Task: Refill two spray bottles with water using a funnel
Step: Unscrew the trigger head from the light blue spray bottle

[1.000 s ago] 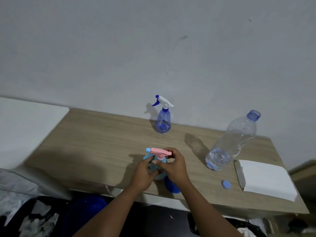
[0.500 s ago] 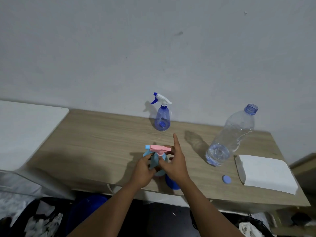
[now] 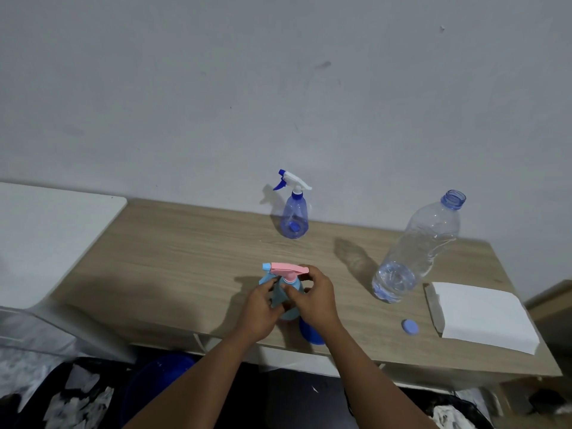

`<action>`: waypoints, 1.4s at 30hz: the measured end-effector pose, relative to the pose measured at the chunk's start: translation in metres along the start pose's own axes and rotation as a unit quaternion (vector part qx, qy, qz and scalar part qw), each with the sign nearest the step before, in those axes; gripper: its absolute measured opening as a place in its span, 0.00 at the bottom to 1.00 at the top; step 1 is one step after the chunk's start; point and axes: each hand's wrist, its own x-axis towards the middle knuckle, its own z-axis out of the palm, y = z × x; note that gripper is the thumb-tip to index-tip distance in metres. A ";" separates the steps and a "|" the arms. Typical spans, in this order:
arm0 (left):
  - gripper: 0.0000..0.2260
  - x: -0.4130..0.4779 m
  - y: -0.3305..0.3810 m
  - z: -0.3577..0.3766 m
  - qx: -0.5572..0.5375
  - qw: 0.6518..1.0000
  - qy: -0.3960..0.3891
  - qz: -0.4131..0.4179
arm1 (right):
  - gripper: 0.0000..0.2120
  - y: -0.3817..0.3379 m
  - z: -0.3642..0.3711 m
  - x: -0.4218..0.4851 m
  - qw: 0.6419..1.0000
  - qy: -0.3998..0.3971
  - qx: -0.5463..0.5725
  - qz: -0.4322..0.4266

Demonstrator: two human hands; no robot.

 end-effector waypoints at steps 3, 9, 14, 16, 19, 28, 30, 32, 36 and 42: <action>0.23 -0.001 0.002 0.000 -0.004 1.000 0.002 0.001 | 0.17 0.002 0.000 0.000 1.000 -0.006 0.004 -0.007; 0.25 -0.003 0.006 -0.001 -0.002 1.000 0.006 0.016 | 0.14 0.001 -0.003 0.004 1.000 -0.011 0.023 0.002; 0.24 -0.003 0.004 -0.001 0.001 1.000 0.002 0.009 | 0.17 -0.001 -0.004 0.003 0.999 -0.022 0.036 0.002; 0.23 -0.003 0.004 -0.001 0.000 1.000 0.002 0.012 | 0.15 -0.004 0.000 0.003 0.999 -0.006 0.033 0.011; 0.22 -0.003 0.006 -0.001 -0.007 1.000 0.001 0.009 | 0.13 0.001 -0.007 0.003 0.999 -0.048 0.020 -0.015; 0.23 -0.002 0.002 0.000 -0.008 1.000 0.008 0.017 | 0.13 0.000 -0.005 -0.001 0.999 -0.041 0.012 -0.027; 0.23 -0.003 0.001 0.001 -0.004 1.000 0.017 0.015 | 0.16 -0.003 -0.005 -0.002 0.998 -0.049 0.018 -0.024; 0.25 -0.003 0.002 0.001 0.005 1.000 0.017 0.019 | 0.16 -0.006 -0.002 -0.001 0.999 -0.027 0.030 -0.016; 0.26 -0.004 0.004 0.000 0.001 1.000 0.013 0.025 | 0.11 -0.006 -0.006 0.000 0.999 -0.047 0.021 -0.014; 0.27 -0.003 0.001 0.002 0.020 0.999 0.022 0.024 | 0.15 -0.008 0.003 -0.003 1.000 -0.011 0.026 0.001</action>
